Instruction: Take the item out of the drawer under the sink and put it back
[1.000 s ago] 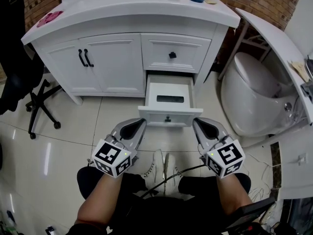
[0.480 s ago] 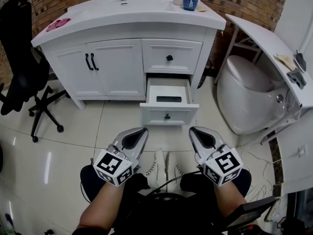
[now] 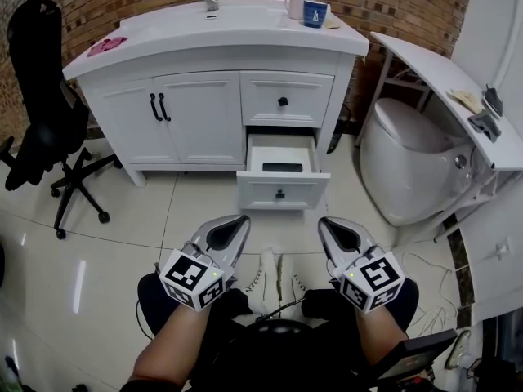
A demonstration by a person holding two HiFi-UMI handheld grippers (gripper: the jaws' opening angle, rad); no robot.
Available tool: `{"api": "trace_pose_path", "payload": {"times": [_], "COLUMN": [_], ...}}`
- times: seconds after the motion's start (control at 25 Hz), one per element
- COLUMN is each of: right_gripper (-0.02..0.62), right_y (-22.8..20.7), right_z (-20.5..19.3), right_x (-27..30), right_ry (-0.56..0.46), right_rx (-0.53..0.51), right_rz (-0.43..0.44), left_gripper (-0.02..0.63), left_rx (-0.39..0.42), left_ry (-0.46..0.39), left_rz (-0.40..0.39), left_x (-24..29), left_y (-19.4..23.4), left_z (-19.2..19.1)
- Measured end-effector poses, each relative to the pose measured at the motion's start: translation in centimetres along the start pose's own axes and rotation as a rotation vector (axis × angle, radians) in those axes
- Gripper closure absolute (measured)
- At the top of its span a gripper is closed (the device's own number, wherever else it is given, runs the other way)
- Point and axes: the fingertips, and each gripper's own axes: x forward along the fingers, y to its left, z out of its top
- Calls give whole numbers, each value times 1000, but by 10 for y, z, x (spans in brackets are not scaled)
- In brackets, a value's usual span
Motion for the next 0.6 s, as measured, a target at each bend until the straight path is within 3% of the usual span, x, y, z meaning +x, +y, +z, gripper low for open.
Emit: {"api": "trace_pose_path", "payload": {"times": [0.6], "right_gripper": [589], "right_y": [-4], "right_z": [-5], "right_x": [-2], "right_ry": [7], "right_rx": [17], "right_rz": [-5], "left_gripper": [600], "left_rx": [-6], "left_ry": [6], "left_rz": [4], "left_x": [6], "left_y": [1], "left_z": [-1]}}
